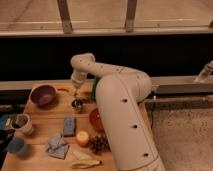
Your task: Place fork in plastic cup
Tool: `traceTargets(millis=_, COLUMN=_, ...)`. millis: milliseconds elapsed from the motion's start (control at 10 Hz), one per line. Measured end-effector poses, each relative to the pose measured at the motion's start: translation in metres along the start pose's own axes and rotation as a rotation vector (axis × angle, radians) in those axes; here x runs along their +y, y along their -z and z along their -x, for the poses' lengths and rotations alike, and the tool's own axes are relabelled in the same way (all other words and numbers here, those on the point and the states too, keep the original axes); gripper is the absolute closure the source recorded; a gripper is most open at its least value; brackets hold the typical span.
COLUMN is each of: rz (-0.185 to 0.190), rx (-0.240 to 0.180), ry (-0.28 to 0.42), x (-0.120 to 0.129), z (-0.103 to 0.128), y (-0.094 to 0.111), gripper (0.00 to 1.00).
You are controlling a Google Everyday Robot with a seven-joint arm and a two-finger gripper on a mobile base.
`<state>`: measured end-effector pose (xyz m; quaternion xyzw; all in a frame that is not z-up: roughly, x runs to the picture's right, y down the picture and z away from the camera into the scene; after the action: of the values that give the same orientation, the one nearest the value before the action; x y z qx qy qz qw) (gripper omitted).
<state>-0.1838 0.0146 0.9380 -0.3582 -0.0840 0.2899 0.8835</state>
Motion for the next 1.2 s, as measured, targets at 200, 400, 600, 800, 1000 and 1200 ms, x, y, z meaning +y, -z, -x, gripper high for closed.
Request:
traceTargets(millis=200, rz=0.0, rx=-0.004, ry=-0.008, x=-0.002, z=-0.002, y=0.001, gripper=0.49)
traceTargets(millis=400, rz=0.002, rx=-0.004, ry=-0.006, x=0.0, z=-0.001, y=0.0, gripper=0.49)
traceTargets(millis=600, rz=0.005, rx=0.012, ry=-0.008, x=0.001, z=-0.001, y=-0.002, gripper=0.49)
traceTargets(millis=800, rz=0.034, rx=0.023, ry=-0.038, x=0.001, z=-0.01, y=-0.019, gripper=0.49)
traceTargets(millis=1000, rz=0.055, rx=0.051, ry=-0.074, x=-0.001, z=-0.025, y=-0.033, gripper=0.49)
traceTargets(millis=1200, rz=0.065, rx=0.065, ry=-0.096, x=-0.002, z=-0.031, y=-0.04, gripper=0.49)
